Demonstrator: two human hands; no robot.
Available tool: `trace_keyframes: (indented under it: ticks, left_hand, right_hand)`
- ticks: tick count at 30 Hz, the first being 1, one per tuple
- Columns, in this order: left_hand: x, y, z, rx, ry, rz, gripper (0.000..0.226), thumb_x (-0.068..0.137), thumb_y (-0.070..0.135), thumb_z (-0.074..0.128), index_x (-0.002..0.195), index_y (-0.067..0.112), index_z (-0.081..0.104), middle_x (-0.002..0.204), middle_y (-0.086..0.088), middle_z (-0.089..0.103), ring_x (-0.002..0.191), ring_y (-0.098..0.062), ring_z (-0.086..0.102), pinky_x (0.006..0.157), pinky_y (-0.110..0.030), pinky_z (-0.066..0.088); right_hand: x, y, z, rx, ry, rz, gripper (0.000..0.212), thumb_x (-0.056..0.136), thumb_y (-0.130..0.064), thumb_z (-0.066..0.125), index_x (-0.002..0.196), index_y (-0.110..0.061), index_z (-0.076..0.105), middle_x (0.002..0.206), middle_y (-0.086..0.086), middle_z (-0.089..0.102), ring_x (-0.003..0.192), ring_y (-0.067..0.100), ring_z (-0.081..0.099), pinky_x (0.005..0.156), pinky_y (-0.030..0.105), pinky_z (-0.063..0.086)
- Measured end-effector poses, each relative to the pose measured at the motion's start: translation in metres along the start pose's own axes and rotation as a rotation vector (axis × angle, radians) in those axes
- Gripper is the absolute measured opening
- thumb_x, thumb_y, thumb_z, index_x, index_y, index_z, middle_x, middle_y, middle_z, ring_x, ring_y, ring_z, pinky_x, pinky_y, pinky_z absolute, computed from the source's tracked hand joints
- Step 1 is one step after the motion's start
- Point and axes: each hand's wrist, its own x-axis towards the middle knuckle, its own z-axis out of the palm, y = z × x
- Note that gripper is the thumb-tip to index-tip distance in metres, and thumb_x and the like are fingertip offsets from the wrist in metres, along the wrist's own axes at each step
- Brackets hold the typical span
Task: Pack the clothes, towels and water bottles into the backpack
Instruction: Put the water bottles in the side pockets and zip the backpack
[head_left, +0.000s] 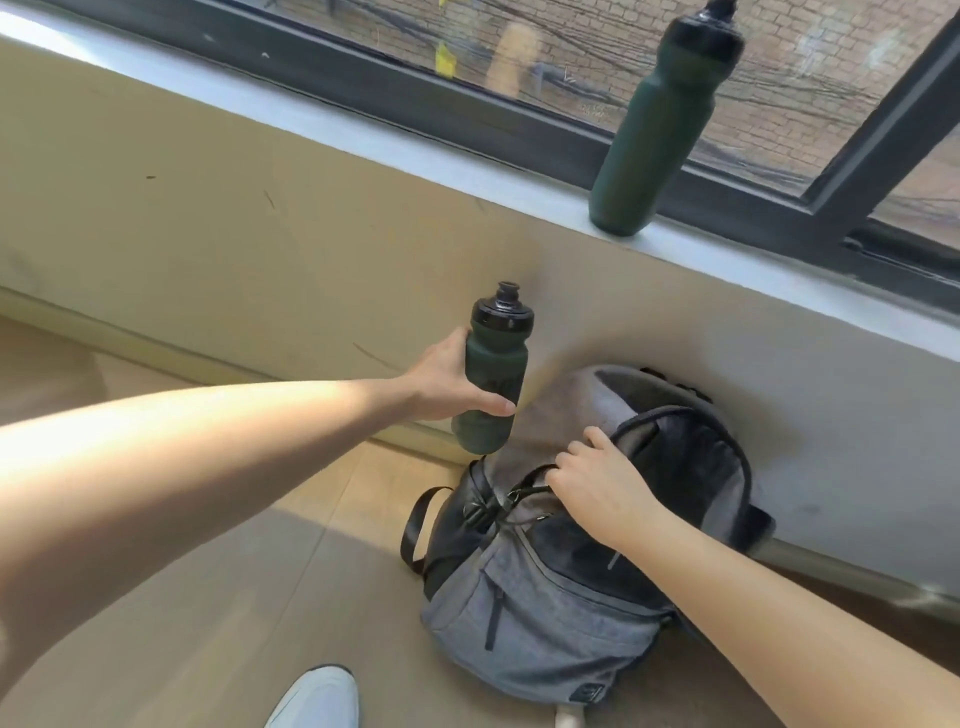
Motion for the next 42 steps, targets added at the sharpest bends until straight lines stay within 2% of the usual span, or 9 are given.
trace_keyframes:
  ticks: [6,10,14,19,24,28,31,37,42]
  left_hand:
    - [0.008,0.004,0.037,-0.066,-0.111,0.010,0.097,0.075,0.026,0.091,0.150,0.024,0.030,0.138,0.000,0.054,0.127,-0.019,0.054,0.105,-0.035,0.046]
    - [0.016,-0.011,0.056,-0.003,-0.077,0.015,0.100,0.067,0.043,0.090,0.144,0.027,0.028,0.132,-0.002,0.057,0.122,-0.023,0.057,0.105,-0.045,0.050]
    - [0.018,-0.023,0.068,0.061,0.055,-0.001,0.086,0.069,0.043,0.088,0.134,0.024,0.036,0.116,0.001,0.063,0.105,-0.022,0.063,0.088,-0.040,0.055]
    - [0.020,-0.037,0.071,0.095,0.087,0.040,0.093,0.059,0.056,0.088,0.133,0.028,0.039,0.116,0.007,0.067,0.103,-0.016,0.065,0.084,-0.037,0.056]
    - [0.027,-0.052,0.072,0.171,-0.116,0.109,0.090,0.063,0.053,0.085,0.138,0.027,0.042,0.123,0.008,0.063,0.109,-0.015,0.063,0.089,-0.038,0.057]
    - [0.026,-0.081,0.062,0.590,-0.352,0.116,0.065,0.082,0.039,0.069,0.142,0.020,0.050,0.133,0.003,0.057,0.119,-0.019,0.059,0.087,-0.029,0.049]
    - [0.016,-0.095,0.068,0.873,-0.485,0.276,0.047,0.094,0.029,0.060,0.139,0.018,0.053,0.142,-0.001,0.051,0.121,-0.025,0.056,0.083,-0.031,0.044]
    - [0.004,-0.100,0.072,1.158,-0.541,0.608,0.051,0.104,0.031,0.049,0.152,0.022,0.035,0.143,0.000,0.045,0.112,-0.023,0.052,0.065,-0.037,0.055]
    - [0.012,-0.086,0.087,1.219,-0.628,0.434,0.045,0.095,0.031,0.053,0.136,0.015,0.043,0.130,-0.005,0.047,0.107,-0.025,0.049,0.067,-0.036,0.044]
  right_hand:
    - [-0.012,0.017,0.006,0.339,-0.001,0.096,0.025,0.102,-0.032,0.047,0.120,-0.020,0.060,0.111,0.000,0.066,0.100,0.025,0.065,0.087,0.041,0.050]
    - [-0.002,0.010,-0.008,0.749,0.371,0.082,0.016,0.095,-0.019,0.055,0.101,-0.013,0.069,0.091,0.001,0.063,0.079,0.019,0.061,0.071,0.039,0.055]
    - [0.022,0.001,-0.041,1.145,0.616,0.382,0.038,0.090,-0.007,0.068,0.127,-0.015,0.061,0.117,-0.004,0.060,0.102,0.008,0.060,0.093,0.029,0.055]
    - [0.057,0.017,-0.035,1.377,0.296,0.648,0.102,0.076,-0.032,0.085,0.155,-0.017,0.022,0.151,0.004,0.035,0.141,0.021,0.035,0.117,0.037,0.035]
    - [0.073,0.023,-0.011,1.507,0.328,0.641,0.066,0.068,-0.040,0.091,0.121,-0.027,0.053,0.113,-0.012,0.063,0.115,0.013,0.061,0.100,0.035,0.051]
    - [0.071,0.021,-0.003,1.541,0.425,0.651,0.057,0.070,-0.040,0.089,0.115,-0.027,0.058,0.109,-0.014,0.065,0.108,0.011,0.061,0.098,0.039,0.052]
    - [0.064,0.020,0.000,1.543,0.466,0.685,0.053,0.071,-0.039,0.088,0.112,-0.026,0.058,0.108,-0.014,0.064,0.107,0.011,0.061,0.096,0.038,0.052]
    - [0.058,0.019,0.002,1.511,0.534,0.789,0.055,0.070,-0.044,0.087,0.113,-0.026,0.057,0.111,-0.010,0.066,0.109,0.014,0.062,0.098,0.041,0.052]
    - [0.054,0.019,0.004,1.512,0.561,0.852,0.059,0.071,-0.046,0.087,0.116,-0.024,0.057,0.113,-0.011,0.067,0.111,0.013,0.061,0.102,0.041,0.050]
